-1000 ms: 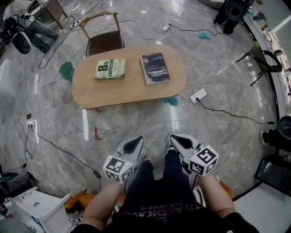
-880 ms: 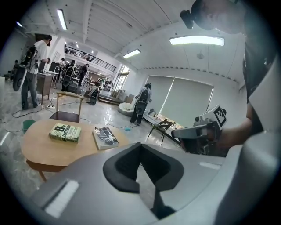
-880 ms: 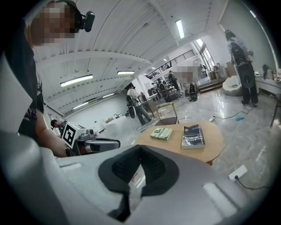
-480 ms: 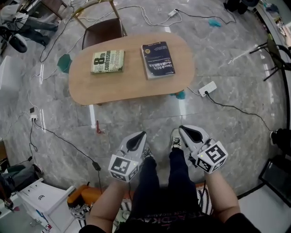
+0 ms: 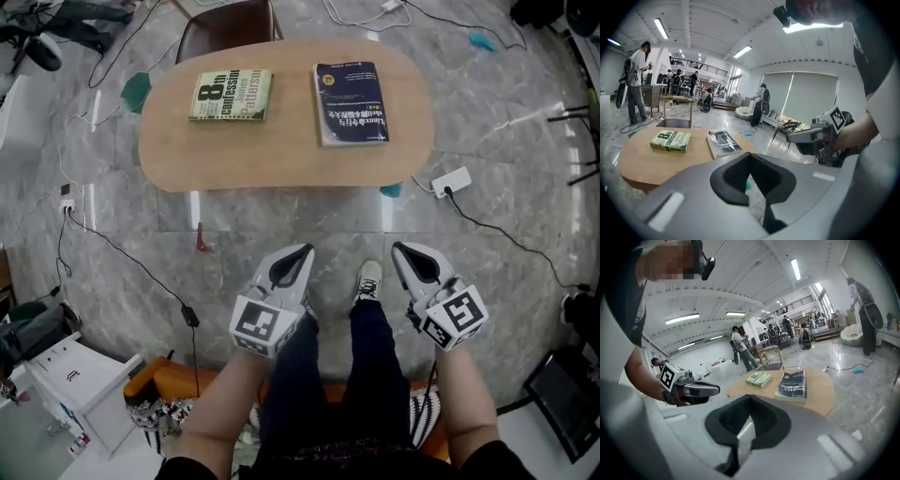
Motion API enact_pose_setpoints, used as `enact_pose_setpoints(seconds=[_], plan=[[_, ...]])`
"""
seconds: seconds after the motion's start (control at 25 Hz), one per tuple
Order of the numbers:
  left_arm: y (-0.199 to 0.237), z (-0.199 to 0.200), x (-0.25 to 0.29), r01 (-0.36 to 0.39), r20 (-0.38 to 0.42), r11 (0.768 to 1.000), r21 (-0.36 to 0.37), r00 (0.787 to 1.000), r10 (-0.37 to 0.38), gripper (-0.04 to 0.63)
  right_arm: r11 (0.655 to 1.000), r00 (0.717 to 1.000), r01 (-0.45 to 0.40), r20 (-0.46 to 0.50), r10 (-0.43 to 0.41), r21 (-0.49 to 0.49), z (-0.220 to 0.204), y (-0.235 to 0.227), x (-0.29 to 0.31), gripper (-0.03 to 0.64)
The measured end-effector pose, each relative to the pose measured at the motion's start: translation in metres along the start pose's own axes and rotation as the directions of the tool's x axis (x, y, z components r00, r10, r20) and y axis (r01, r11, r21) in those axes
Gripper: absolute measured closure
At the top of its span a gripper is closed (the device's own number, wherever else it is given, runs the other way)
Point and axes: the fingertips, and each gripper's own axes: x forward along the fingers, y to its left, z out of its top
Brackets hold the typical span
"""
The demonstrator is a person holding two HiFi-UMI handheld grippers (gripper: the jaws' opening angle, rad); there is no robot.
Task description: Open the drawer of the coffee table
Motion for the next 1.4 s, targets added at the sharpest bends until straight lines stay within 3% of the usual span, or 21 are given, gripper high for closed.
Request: enact_pose_setpoints(seconds=[0.24,0.68,1.12,1.4], plan=[[0.034,-0.052,0.032,-0.021,0.005,1.000,0.003,1.000,0.021,0.594,0.998,1.000,0.023,0.007,-0.022,-0.052,-0.045,-0.033,0.039,0.615],[0.084,-0.163,0.109,-0.003,-0.016,0.999,0.033,1.000,0.003,0.594,0.987,0.988,0.157,-0.002,-0.157,-0.045,-0.152,-0.139,0.079,0.615],[0.122,-0.211,0.165,0.024,0.040,0.994,0.108,0.999,-0.028,0.594,0.973,0.971,0.227,0.078,-0.225,-0.027,-0.206,-0.205,0.109,0.615],[0.135,-0.226,0.192,0.021,0.076,0.993,0.114,0.997,-0.030,0.594,0.968,0.962,0.251,0.114,-0.247,-0.026,-0.233,-0.231,0.121,0.615]])
